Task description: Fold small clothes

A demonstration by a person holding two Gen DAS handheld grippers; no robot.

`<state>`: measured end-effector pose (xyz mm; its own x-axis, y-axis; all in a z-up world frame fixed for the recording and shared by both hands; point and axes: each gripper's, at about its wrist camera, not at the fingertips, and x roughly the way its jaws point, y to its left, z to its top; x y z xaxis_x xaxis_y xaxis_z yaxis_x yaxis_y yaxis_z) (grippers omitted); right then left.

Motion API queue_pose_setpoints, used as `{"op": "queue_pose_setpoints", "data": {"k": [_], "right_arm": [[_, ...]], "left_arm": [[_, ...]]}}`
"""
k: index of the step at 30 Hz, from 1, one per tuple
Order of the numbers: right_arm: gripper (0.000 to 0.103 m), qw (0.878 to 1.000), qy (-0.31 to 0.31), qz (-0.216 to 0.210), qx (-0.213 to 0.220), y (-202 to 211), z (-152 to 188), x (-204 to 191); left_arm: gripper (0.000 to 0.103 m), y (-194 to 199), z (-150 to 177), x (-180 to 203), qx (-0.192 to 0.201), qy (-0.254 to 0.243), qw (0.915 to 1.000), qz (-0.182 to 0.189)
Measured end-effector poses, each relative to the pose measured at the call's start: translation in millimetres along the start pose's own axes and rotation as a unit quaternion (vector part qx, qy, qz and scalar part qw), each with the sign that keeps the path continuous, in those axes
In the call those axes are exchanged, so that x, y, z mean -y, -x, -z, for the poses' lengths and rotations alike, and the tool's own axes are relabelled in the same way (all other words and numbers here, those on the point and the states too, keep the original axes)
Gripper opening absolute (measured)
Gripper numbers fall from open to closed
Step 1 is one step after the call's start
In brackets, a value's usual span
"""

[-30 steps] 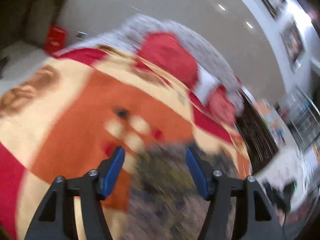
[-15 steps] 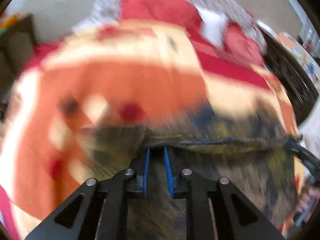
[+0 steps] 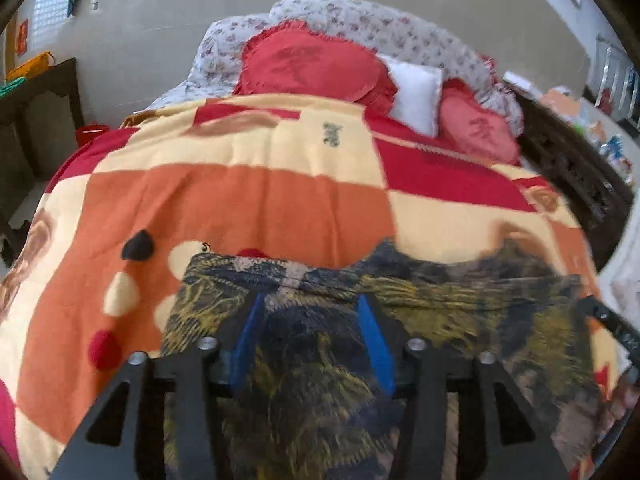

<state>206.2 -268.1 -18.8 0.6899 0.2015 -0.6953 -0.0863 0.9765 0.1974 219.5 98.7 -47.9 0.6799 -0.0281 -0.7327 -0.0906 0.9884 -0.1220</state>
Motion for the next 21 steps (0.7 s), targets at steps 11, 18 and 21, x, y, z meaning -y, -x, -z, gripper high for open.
{"op": "queue_pose_setpoints", "data": {"k": [11,18,21], "right_arm": [[0.033,0.998,-0.021,0.058,0.002,-60.9,1.8,13.5],[0.036,0.996,-0.007,0.082,0.017,-58.0,6.5,2.8],[0.039,0.996,-0.013,0.087,0.021,-57.0,6.1,4.2]], "left_arm": [[0.052,-37.9,14.4,-51.6,0.011,0.051,0.9986,-0.013],[0.053,-39.3,13.2,-50.5,0.01,0.048,0.9986,-0.017],[0.053,-39.0,13.7,-50.4,0.01,0.046,0.9987,-0.019]]}}
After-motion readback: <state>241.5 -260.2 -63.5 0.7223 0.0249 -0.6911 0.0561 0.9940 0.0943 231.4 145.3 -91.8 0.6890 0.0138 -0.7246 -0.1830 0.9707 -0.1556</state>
